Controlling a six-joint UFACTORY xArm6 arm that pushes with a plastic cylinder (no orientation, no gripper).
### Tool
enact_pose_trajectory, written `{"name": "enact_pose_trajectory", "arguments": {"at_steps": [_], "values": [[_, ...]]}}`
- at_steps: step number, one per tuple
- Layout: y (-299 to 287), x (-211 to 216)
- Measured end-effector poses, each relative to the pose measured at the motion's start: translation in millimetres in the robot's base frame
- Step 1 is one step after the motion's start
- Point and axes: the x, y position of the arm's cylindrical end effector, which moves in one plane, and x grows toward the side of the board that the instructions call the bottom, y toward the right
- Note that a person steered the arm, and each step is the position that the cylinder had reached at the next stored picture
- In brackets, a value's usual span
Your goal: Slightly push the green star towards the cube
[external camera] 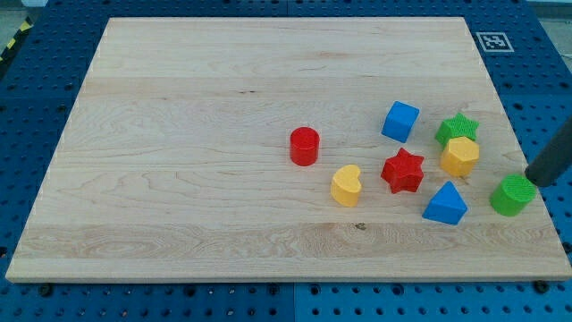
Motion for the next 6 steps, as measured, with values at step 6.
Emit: {"name": "enact_pose_trajectory", "arguments": {"at_steps": [6], "values": [[-103.1,-83.6]]}}
